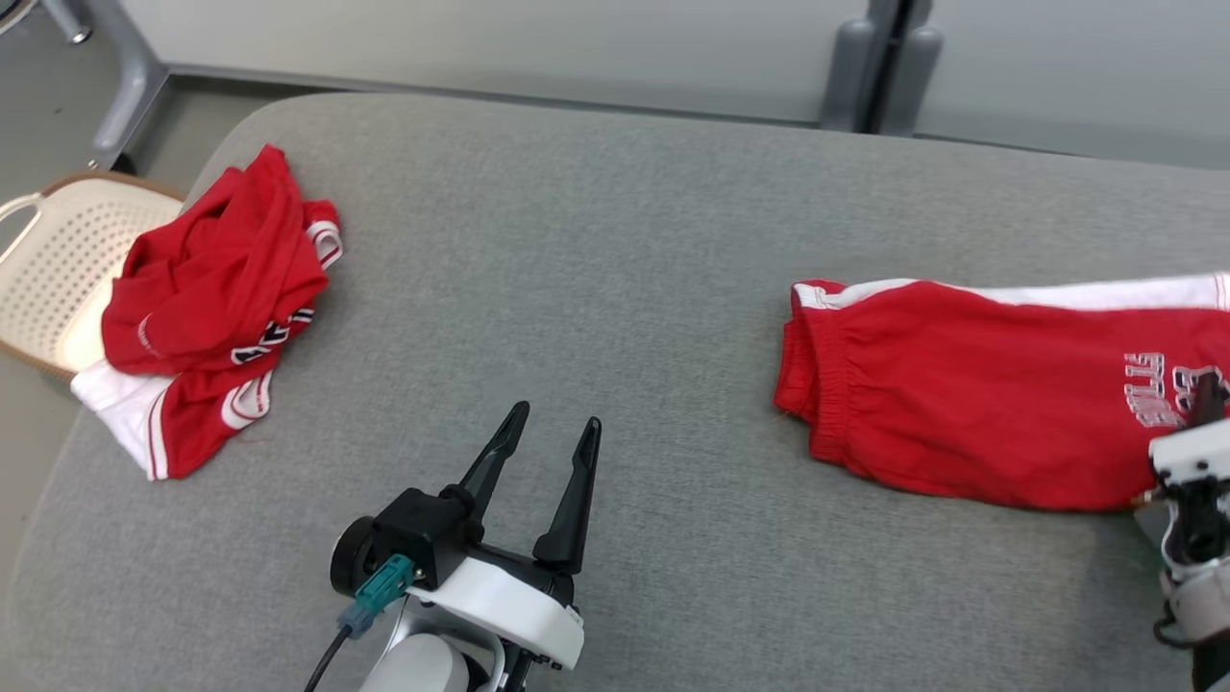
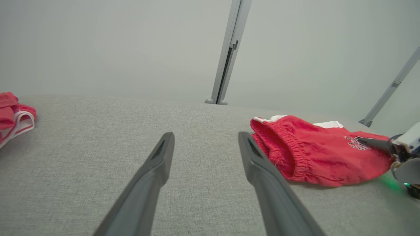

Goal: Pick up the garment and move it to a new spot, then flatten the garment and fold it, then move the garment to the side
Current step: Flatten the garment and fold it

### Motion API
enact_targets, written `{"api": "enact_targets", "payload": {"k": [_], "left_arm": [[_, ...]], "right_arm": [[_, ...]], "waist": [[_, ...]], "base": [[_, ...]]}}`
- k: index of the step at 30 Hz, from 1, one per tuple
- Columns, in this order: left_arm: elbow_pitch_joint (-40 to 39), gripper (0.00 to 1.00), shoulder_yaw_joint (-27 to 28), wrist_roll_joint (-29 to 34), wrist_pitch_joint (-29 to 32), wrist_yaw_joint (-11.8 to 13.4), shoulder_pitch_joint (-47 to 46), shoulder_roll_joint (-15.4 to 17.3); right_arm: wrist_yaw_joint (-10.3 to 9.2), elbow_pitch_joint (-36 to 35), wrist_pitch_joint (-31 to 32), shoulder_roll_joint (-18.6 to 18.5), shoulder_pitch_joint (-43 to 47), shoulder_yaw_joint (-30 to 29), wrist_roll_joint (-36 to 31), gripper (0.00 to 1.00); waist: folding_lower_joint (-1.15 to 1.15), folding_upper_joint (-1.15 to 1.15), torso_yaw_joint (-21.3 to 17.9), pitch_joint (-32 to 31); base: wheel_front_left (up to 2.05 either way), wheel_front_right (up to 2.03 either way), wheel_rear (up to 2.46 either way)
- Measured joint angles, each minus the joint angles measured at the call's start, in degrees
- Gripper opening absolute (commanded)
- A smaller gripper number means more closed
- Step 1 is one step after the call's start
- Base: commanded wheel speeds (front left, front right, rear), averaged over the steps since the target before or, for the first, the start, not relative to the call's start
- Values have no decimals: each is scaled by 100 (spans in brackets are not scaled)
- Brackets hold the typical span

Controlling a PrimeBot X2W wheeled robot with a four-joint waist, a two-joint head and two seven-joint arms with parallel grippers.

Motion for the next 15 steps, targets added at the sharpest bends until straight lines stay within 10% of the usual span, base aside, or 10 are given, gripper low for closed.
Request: {"api": "enact_targets", "payload": {"k": [15], "left_arm": [[12,100,57,-158,-1,-41,202,2]], "right_arm": [[-7,256,-456,292,366,218,-517,0]], "waist": [[0,0,-433,-501]], "base": [[0,0,0]]}}
